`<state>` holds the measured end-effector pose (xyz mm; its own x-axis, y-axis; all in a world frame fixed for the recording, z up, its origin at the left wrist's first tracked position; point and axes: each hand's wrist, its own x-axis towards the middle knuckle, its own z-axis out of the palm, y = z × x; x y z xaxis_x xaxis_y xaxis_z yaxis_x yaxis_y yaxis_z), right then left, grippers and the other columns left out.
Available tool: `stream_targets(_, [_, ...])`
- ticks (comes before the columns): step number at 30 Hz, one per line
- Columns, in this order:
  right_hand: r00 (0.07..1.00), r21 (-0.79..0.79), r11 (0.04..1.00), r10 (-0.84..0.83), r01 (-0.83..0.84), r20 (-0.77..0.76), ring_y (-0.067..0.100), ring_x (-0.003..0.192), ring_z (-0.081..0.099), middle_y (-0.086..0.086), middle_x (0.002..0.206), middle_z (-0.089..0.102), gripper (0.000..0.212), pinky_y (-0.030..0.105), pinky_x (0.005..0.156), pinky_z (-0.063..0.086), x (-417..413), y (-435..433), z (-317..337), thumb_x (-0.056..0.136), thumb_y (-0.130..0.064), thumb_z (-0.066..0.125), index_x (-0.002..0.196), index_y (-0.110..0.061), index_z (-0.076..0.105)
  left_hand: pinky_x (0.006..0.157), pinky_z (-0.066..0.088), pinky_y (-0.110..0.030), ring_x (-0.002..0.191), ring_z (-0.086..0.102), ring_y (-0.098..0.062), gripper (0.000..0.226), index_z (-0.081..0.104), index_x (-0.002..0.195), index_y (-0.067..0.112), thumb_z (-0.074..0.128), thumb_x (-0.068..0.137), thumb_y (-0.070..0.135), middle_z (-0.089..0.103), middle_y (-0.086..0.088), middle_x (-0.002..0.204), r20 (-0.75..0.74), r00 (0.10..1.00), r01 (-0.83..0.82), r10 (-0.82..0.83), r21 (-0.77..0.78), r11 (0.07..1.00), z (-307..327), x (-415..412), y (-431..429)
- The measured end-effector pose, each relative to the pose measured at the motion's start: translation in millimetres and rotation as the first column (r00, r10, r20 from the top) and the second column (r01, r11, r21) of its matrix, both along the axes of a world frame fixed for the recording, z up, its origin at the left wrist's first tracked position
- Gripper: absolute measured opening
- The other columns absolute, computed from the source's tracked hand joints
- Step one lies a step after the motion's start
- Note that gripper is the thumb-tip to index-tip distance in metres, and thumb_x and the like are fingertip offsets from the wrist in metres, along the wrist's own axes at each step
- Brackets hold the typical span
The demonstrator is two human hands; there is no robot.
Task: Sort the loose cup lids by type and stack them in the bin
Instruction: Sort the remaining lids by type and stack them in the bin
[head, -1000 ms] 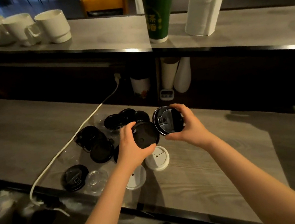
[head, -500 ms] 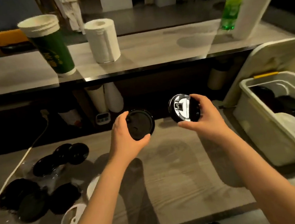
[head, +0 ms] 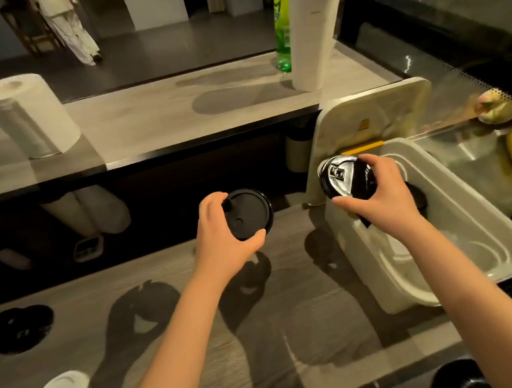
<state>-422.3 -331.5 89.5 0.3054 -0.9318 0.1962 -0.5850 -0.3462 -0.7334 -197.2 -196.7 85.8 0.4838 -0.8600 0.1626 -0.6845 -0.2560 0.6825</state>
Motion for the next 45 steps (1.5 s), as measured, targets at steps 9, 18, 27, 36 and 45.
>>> stream_targets(9, [0.955,0.151,0.978,0.181,-0.147,-0.237,0.025,0.122,0.047,0.005,0.13,0.05,0.072,0.046,0.1,0.044,-33.8,-96.6,-35.2,0.071,-0.038,0.079,0.132,-0.025,0.043,0.101,0.026,-0.021,0.129,0.033,-0.015,0.085,0.029,0.142,0.013,0.076,0.074,0.033,0.031,0.0,0.142,-0.03,0.999,-0.043,0.045,0.066,0.997,-10.5,-51.0,-38.5])
stream_targets(18, [0.759,0.096,0.963,0.257,-0.25,-0.599,0.028,0.123,0.044,0.005,0.133,0.046,0.067,0.044,0.091,0.047,-23.1,-102.1,-50.6,0.08,-0.054,0.064,0.136,-0.025,0.041,0.101,0.026,-0.021,0.132,0.031,-0.013,0.085,0.027,0.144,0.017,0.075,0.076,0.036,0.029,0.003,0.145,-0.027,0.998,-0.052,0.055,0.093,0.994,-12.9,-68.7,-49.7])
stream_targets(27, [0.971,0.113,0.967,0.219,-0.229,0.096,0.013,0.1,0.058,-0.001,0.113,0.06,0.04,0.025,0.086,0.043,-49.0,-87.3,5.9,0.092,-0.031,0.058,0.13,-0.02,0.052,0.101,0.02,-0.02,0.134,0.026,-0.012,0.085,0.029,0.144,0.019,0.074,0.075,0.039,0.032,0.005,0.145,0.048,0.995,0.088,-0.09,0.035,0.996,6.9,-104.6,-80.6])
stream_targets(36, [0.952,0.202,0.943,0.224,-0.266,0.208,0.004,0.036,0.042,0.001,0.06,0.046,0.016,0.018,0.041,0.038,-78.7,-85.5,37.8,0.084,-0.012,0.069,0.097,-0.018,0.063,0.11,0.024,-0.028,0.133,0.029,-0.02,0.085,0.035,0.141,0.007,0.075,0.072,0.037,0.038,-0.006,0.143,0.259,0.913,0.349,-0.315,-0.095,0.932,14.8,-161.1,-123.4])
stream_targets(45, [0.945,0.146,0.989,0.068,-0.021,-0.319,0.026,0.095,0.055,0.002,0.089,0.055,0.023,0.025,0.073,0.034,-101.9,-129.5,6.9,0.089,-0.025,0.064,0.109,-0.015,0.065,0.116,0.0,-0.043,0.144,0.013,-0.017,0.052,0.034,0.144,0.017,0.041,0.096,0.037,0.027,0.001,0.153,0.317,0.838,0.303,-0.443,0.406,0.862,-31.4,-155.2,-152.0])
